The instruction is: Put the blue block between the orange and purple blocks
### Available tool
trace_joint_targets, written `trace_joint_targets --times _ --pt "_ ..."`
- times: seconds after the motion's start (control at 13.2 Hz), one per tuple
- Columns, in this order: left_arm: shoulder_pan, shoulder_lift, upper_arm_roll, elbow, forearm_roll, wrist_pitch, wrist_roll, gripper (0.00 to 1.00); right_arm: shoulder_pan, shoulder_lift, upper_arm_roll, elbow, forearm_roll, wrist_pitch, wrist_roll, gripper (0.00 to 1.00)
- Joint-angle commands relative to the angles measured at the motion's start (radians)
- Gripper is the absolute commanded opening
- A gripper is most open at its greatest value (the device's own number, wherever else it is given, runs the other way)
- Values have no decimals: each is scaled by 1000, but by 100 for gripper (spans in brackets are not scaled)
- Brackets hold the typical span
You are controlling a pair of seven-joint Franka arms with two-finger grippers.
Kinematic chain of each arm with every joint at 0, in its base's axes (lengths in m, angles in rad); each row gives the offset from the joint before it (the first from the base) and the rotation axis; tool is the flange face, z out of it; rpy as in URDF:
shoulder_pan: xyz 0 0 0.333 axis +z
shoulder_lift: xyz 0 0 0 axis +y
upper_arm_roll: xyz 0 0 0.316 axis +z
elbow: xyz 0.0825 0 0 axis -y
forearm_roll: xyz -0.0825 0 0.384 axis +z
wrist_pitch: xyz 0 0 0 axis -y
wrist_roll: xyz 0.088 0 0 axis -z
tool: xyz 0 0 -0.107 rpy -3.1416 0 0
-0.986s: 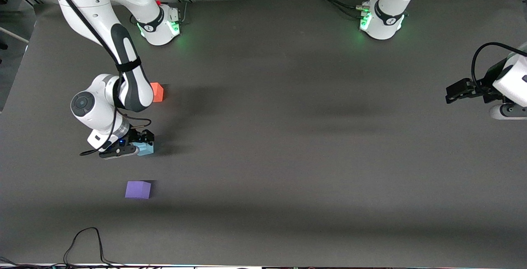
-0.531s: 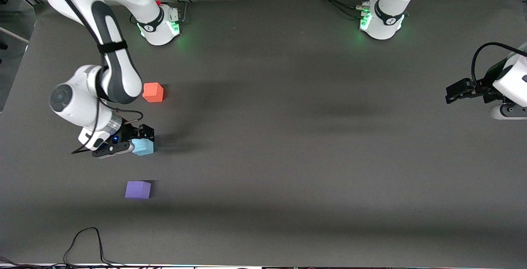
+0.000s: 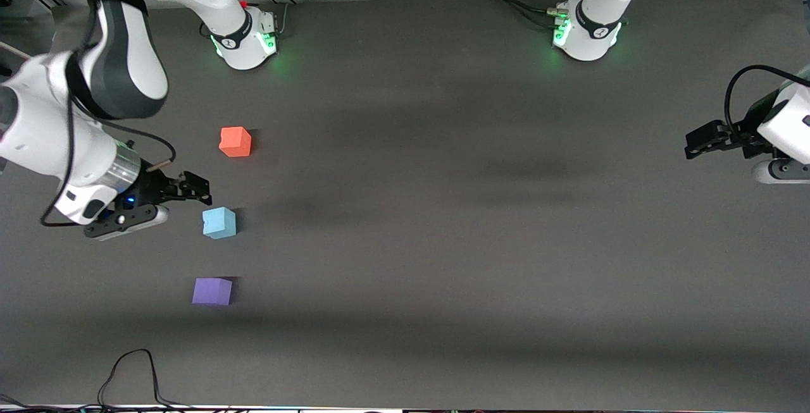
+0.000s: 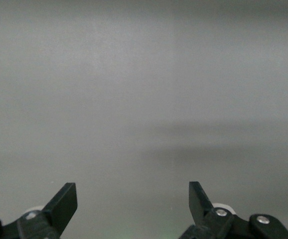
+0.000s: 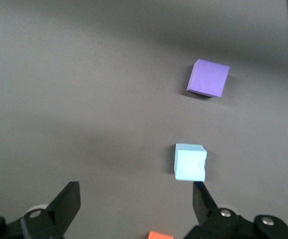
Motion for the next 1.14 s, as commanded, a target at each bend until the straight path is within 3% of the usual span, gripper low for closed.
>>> trace_joint_targets --times 0.0,0.15,0.38,0.45,0.68,1.06 --pt "-9 -16 7 -12 3 13 -3 100 3 9 32 143 -46 -146 77 100" --pt "-10 -16 7 -12 3 13 -3 100 -90 -39 158 151 -74 -198 141 100" --pt "-10 -17 7 -12 3 11 -3 100 -368 -107 462 142 -115 -244 203 100" --pt "-10 -17 7 -12 3 11 -3 100 -435 -124 522 142 -115 -264 204 100" --pt "-10 -17 7 -12 3 10 -3 100 -609 -150 651 136 -115 -298 203 100" --pt "-9 -17 7 -10 3 13 -3 100 -718 -159 716 117 -117 -306 226 100"
